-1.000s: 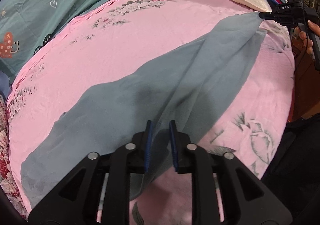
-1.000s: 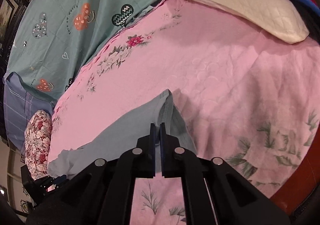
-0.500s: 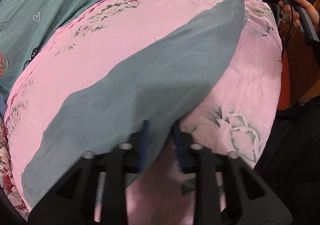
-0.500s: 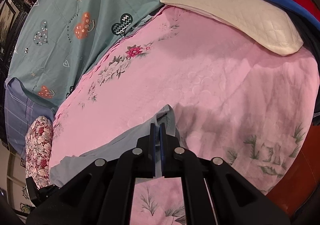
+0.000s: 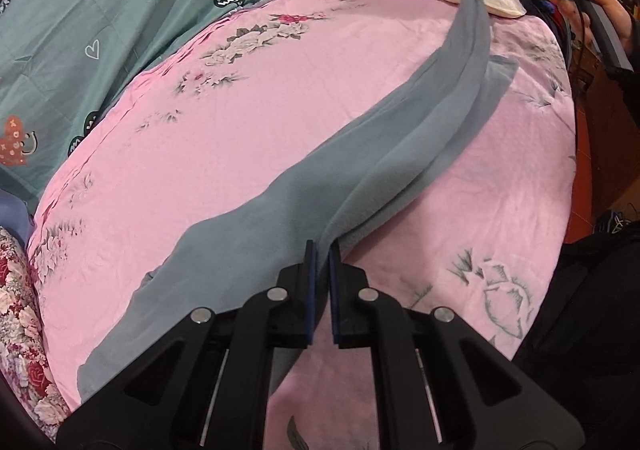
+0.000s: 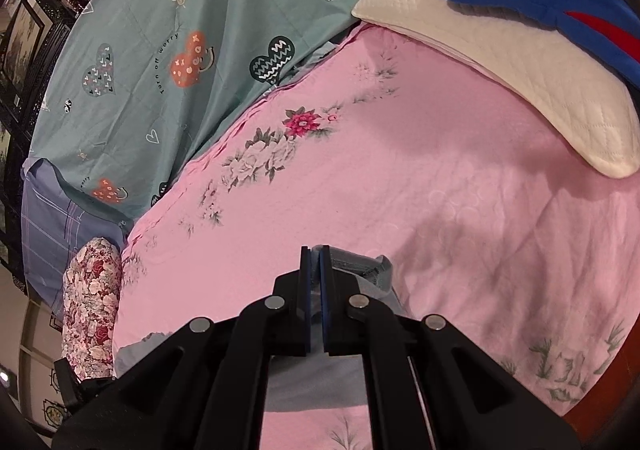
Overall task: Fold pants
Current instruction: 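Regrasp the pants fabric with the left gripper while the right gripper keeps the hem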
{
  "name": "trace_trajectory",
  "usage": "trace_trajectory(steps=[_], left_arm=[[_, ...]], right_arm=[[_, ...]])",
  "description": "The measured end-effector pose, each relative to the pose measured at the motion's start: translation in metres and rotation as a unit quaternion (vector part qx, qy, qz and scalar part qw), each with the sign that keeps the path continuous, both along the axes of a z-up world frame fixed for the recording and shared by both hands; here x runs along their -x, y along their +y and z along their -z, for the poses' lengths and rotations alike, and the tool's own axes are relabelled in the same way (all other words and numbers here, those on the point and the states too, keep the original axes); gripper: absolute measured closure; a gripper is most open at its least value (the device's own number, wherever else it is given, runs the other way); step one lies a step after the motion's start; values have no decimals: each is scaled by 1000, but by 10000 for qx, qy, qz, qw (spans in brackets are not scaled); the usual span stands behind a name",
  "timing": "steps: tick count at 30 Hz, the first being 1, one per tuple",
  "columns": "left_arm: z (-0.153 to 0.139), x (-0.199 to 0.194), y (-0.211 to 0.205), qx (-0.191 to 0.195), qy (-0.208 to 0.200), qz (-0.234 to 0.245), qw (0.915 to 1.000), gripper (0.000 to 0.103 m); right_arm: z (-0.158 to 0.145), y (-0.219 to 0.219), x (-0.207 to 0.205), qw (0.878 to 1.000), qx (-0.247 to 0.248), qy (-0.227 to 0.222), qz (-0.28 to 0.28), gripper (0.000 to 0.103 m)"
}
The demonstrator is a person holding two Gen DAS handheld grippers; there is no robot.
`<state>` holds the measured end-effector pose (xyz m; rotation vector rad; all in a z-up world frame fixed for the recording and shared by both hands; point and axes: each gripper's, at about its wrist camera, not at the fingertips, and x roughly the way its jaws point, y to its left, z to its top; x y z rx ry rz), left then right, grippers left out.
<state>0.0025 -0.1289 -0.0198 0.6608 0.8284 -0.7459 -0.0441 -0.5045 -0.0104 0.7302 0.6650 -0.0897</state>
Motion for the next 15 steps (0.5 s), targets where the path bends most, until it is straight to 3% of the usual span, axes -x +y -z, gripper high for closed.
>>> trace_trajectory(steps=[6, 12, 15], left_arm=[[2, 10, 1, -43, 114, 149, 9998, 94], [8, -23, 13, -114, 75, -344, 9993, 98], [-1, -36, 20, -30, 27, -555, 9984, 99]], right_arm=[[-26, 1, -4, 9996, 100, -257, -44, 100], [-27, 8, -22, 9997, -21, -201, -169, 100], [-42, 15, -30, 9987, -41, -423, -274, 100]])
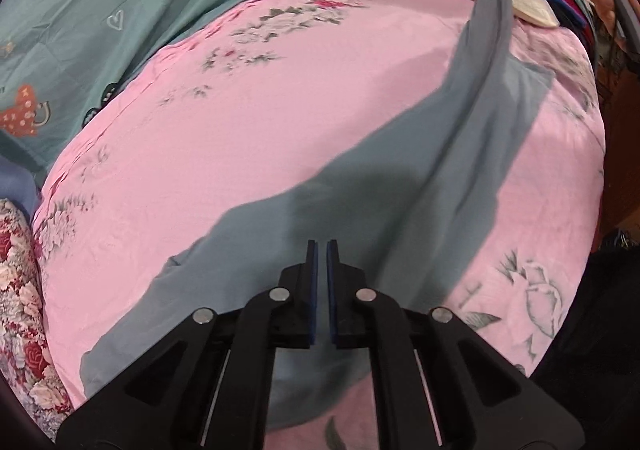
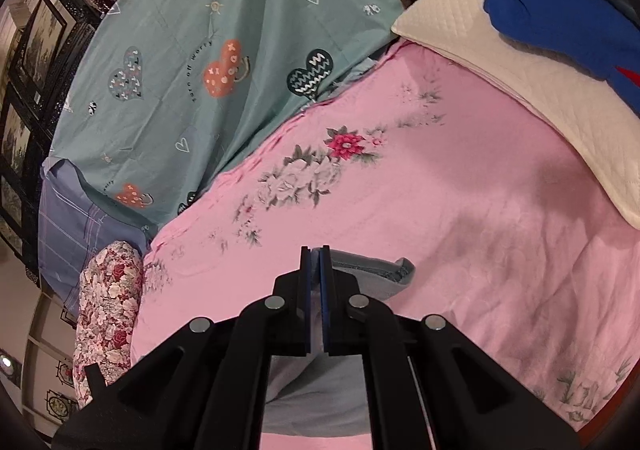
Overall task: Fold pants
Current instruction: 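Regrasp the pants fabric with the left gripper while the right gripper keeps the hem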
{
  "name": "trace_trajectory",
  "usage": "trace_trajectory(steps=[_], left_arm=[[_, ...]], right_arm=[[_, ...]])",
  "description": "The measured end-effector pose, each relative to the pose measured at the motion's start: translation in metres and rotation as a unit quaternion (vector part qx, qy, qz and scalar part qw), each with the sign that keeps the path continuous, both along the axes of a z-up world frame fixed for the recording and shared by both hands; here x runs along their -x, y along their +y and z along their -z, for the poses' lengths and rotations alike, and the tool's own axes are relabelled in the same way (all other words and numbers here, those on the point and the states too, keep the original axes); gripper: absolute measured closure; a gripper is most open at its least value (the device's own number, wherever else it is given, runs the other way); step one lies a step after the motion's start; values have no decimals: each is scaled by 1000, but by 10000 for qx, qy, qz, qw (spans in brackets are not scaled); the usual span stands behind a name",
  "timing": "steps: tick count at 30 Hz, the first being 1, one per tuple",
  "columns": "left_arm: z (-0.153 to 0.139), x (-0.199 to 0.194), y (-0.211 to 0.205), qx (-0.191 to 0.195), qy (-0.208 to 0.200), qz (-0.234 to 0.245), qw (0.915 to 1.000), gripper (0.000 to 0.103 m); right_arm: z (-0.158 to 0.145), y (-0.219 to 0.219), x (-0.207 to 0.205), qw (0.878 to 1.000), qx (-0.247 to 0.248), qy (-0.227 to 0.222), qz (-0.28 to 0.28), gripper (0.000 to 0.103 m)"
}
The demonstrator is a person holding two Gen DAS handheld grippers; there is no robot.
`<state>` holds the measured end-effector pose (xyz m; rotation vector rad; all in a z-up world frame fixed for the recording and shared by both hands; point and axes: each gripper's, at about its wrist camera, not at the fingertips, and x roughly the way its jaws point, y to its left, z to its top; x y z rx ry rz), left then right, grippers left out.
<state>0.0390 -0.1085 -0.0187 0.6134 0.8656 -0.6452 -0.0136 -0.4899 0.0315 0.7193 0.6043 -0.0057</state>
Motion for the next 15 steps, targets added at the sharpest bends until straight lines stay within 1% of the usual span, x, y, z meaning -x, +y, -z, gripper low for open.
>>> trace_trajectory(steps=[1, 2, 4, 8, 9, 10, 11, 13, 15], left_arm=[[-4, -1, 2, 56, 8, 5, 10000, 99], [-8, 4, 3, 101, 32, 114, 9999, 99], [-9, 20, -2, 134, 44, 445, 9989, 98], [-2, 57, -18, -11, -4, 1068, 9943, 95], [-2, 62, -21, -6, -31, 1132, 9936, 92], [-2, 64, -22, -1, -65, 1146, 9934, 87], [-2, 62, -22, 3, -119, 1115, 9937, 83], [-3, 56, -20, 38, -156, 1001, 9949, 73], [-2, 50, -19, 42, -195, 922, 9955, 67]], right_arm=[[-8, 3, -1, 9999, 27, -109, -27, 100], [-15, 5, -2, 9998, 64, -178, -54, 100], [-24, 9, -2, 9995, 139, -253, -109, 100], [-31, 10, -2, 9993, 217, -279, -96, 100], [-31, 9, -1, 9993, 216, -285, -80, 100], [-32, 9, 1, 9993, 213, -292, -64, 100], [-32, 8, 1, 9993, 208, -299, -55, 100], [-33, 8, 4, 9992, 217, -321, -55, 100], [-35, 7, 8, 9991, 223, -345, -54, 100]])
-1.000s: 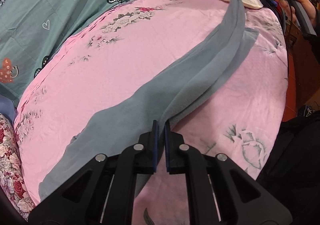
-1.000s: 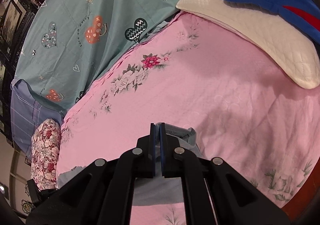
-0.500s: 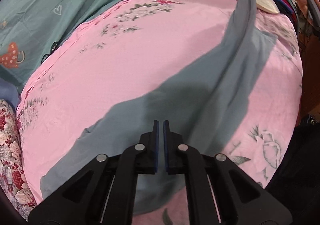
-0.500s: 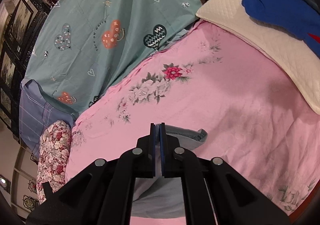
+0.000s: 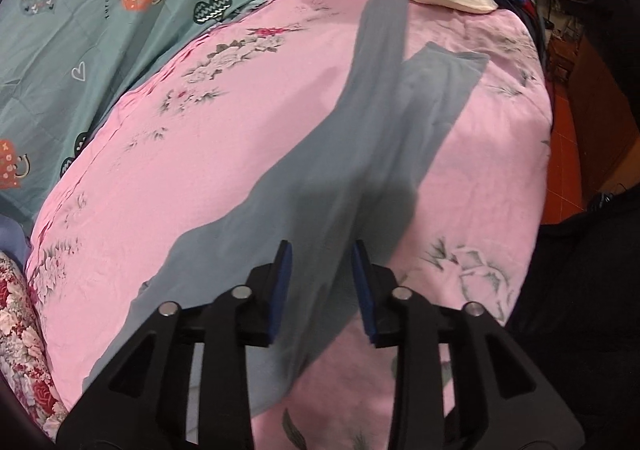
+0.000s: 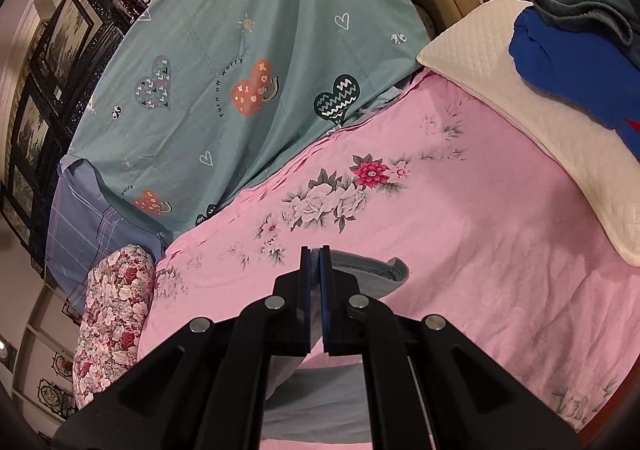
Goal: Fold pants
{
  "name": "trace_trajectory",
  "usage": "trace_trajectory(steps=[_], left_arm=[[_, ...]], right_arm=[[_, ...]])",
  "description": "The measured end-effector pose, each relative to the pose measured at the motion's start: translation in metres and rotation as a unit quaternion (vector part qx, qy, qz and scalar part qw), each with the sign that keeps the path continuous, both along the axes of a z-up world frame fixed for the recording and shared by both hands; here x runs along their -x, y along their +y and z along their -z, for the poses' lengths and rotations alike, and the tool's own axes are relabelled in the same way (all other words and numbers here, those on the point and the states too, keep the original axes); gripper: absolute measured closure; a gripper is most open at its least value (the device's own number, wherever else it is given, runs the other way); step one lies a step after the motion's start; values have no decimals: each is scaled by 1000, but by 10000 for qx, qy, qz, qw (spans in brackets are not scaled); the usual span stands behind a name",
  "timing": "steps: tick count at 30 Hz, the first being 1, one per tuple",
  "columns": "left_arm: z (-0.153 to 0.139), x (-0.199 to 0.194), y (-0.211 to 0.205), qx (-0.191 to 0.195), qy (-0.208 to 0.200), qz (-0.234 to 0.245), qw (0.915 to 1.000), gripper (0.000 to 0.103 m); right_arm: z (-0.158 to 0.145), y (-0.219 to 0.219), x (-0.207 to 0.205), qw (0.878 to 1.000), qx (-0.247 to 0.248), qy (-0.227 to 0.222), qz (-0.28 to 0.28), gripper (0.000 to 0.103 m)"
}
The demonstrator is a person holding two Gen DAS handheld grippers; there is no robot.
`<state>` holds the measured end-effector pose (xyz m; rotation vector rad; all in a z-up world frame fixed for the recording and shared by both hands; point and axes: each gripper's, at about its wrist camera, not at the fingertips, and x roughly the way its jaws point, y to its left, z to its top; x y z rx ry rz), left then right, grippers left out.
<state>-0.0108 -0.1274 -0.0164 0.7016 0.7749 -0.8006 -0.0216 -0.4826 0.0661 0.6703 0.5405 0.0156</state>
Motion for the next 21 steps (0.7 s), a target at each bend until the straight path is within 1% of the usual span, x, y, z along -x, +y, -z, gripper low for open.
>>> trace_trajectory(steps=[1, 4, 5, 6, 7, 8, 11, 13, 16, 17, 19, 20, 21], left_arm=[[1, -3, 0, 1, 18, -5, 10000, 64], [8, -5, -5, -53, 112, 62, 9999, 65], [12, -6, -7, -91, 166, 88, 9998, 67], [16, -7, -10, -135, 221, 89, 9996, 80], [20, -9, -11, -181, 272, 52, 9995, 98], [23, -13, -11, -207, 341, -17, 9992, 99], [18, -18, -7, -167, 252, -147, 9994, 100], [10, -24, -4, -174, 102, -273, 9994, 100], [-14, -38, 2, -161, -279, -553, 9979, 100], [-24, -43, 5, -115, -436, -680, 9967, 100], [-44, -49, 13, -22, -896, -978, 9912, 100], [-48, -47, 16, 0, -1015, -1020, 9896, 100], [-49, -44, 19, 26, -1046, -1028, 9892, 100]], right_arm=[[-1, 0, 3, 10000, 11, -17, -4, 100], [-3, -2, 8, 10000, 14, -44, 15, 100], [-3, -2, 9, 10000, 21, -46, 25, 100], [-3, -3, 10, 10000, 7, -48, 43, 100], [-2, -4, 11, 10000, -6, -48, 54, 100], [-2, -5, 11, 10000, -9, -50, 59, 100], [0, -5, 10, 10000, -24, -22, 30, 100], [2, -5, 7, 10000, -60, -8, 10, 100], [2, -6, 4, 9999, -155, -30, 20, 100], [0, -5, 4, 9998, -179, -84, 19, 100], [-3, -3, 12, 9993, -236, -276, -26, 100], [-2, -1, 19, 9992, -192, -343, -40, 100], [2, 1, 27, 9991, -196, -381, -58, 100]])
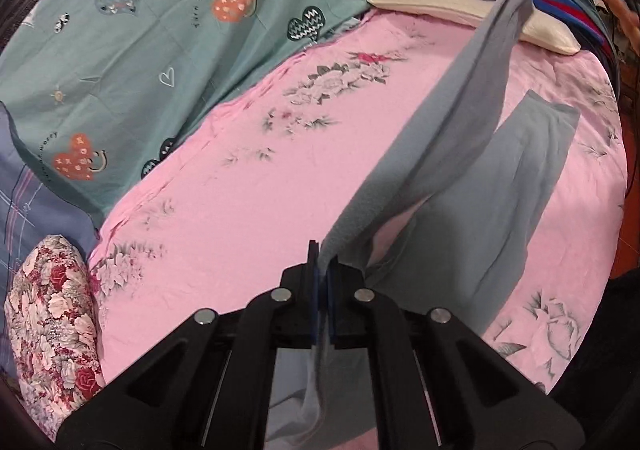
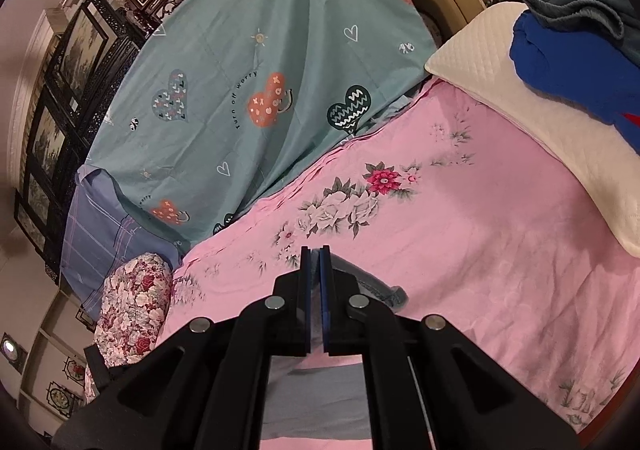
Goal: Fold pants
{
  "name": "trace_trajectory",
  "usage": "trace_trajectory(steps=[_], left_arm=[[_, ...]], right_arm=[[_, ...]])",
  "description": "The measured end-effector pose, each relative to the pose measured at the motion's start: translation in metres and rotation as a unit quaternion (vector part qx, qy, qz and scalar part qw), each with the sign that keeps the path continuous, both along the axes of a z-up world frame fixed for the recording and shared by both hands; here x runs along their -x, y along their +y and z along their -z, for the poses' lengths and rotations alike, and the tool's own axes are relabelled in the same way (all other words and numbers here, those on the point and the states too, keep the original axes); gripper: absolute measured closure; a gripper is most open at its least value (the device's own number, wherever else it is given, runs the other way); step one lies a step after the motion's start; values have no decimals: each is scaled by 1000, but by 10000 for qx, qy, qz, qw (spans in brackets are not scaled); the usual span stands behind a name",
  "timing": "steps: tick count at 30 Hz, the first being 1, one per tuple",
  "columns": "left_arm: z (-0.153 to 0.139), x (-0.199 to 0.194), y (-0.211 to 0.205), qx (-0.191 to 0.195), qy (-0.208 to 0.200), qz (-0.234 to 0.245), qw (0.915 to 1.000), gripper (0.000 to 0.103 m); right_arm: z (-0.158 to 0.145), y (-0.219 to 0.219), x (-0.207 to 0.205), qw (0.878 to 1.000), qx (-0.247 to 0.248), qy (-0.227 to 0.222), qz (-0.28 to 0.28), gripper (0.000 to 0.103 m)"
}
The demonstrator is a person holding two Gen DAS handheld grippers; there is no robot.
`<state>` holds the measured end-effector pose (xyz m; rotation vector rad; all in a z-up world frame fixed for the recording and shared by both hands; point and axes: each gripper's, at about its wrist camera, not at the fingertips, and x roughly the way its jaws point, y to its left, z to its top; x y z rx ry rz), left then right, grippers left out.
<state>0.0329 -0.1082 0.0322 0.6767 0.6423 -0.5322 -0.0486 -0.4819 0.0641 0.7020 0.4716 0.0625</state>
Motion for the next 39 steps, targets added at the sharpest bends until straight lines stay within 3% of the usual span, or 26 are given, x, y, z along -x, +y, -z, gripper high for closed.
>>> trace_trajectory(steps=[2, 7, 10, 16, 22, 24, 28, 31, 35, 39], left_arm=[[14, 11, 0, -120, -44, 31, 9999, 100], [72, 50, -11, -336, 673, 502, 9959, 100], [82, 63, -14, -359, 882, 665, 9932, 100], [82, 57, -12, -345, 978, 568, 9930, 100], [84, 49, -14, -292, 1076, 504, 9925, 100], [86, 51, -13, -271, 1131, 538, 9917, 100], [91, 50, -13, -267, 1202, 583, 9907, 100], [91, 50, -14, -301, 1217, 623, 9901, 100], [89, 50, -13, -283, 1212, 615, 9903, 99], [90, 47, -14, -221, 1243, 576, 9903, 98]], right_arm=[[25, 5, 13, 9998, 72, 183, -57, 100], [135, -7, 40, 9904, -439, 1303, 148, 100], [158, -14, 56, 9876, -721, 1360, 301, 100], [152, -14, 53, 9881, -696, 1337, 305, 100], [104, -10, 37, 9951, -275, 937, 172, 100], [107, -11, 44, 9940, -229, 1059, 175, 100], [147, -15, 60, 9848, -307, 1681, 306, 100], [160, -12, 66, 9818, -346, 1840, 304, 99], [148, -4, 59, 9761, 119, 2167, 148, 84], [113, -9, 50, 9832, 528, 1734, 190, 82]])
